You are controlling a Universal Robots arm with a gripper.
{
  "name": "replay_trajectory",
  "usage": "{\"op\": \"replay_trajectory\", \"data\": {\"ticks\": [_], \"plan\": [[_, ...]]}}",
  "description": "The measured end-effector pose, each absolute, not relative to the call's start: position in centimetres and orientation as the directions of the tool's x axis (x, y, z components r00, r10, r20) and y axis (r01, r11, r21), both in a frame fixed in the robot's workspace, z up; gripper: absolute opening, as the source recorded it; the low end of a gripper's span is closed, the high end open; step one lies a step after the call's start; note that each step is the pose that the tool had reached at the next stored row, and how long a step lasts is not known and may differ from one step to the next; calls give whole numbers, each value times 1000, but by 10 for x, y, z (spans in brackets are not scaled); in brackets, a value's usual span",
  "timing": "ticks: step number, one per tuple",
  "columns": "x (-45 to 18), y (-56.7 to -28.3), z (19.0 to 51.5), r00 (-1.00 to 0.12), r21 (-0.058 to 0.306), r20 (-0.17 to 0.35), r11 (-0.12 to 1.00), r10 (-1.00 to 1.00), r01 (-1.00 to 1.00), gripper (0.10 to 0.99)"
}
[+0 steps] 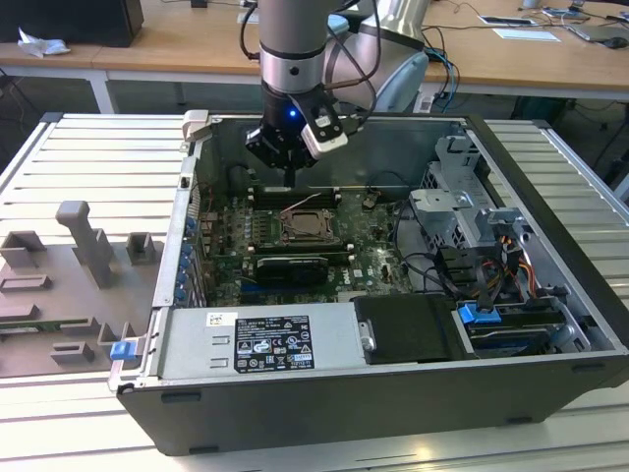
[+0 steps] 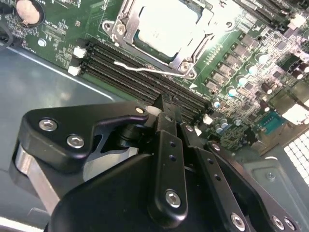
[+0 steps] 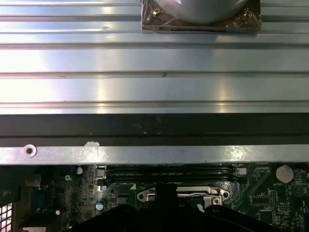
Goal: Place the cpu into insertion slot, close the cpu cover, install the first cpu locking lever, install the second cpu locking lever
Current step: 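Install the first cpu locking lever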
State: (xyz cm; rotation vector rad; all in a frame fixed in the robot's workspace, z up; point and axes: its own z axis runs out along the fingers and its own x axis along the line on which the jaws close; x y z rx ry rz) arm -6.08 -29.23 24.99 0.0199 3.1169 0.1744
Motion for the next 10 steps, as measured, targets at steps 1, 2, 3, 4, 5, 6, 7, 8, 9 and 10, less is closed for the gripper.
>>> {"op": "replay_trajectory", "data": {"ticks": [1,2,3,4,5,6,7,8,9,10], "plan": [[-61,-293,247,-1000,111,-19,994,14,12,106],[-61,-293,245,-1000,110,-19,994,14,12,106],[-61,-293,243,-1000,109,-19,994,14,11,106],[-60,-292,241,-1000,105,-19,994,10,8,106],[-59,-292,239,-1000,103,-19,995,-5,-7,106],[-58,-293,238,-1000,103,-19,995,-17,-19,106],[-58,-293,238,-1000,103,-19,995,-19,-21,106],[-57,-292,237,-1000,103,-19,994,-19,-21,106],[-57,-292,237,-1000,103,-19,994,-19,-21,106],[-57,-293,237,-1000,103,-19,994,-19,-21,106]]}}
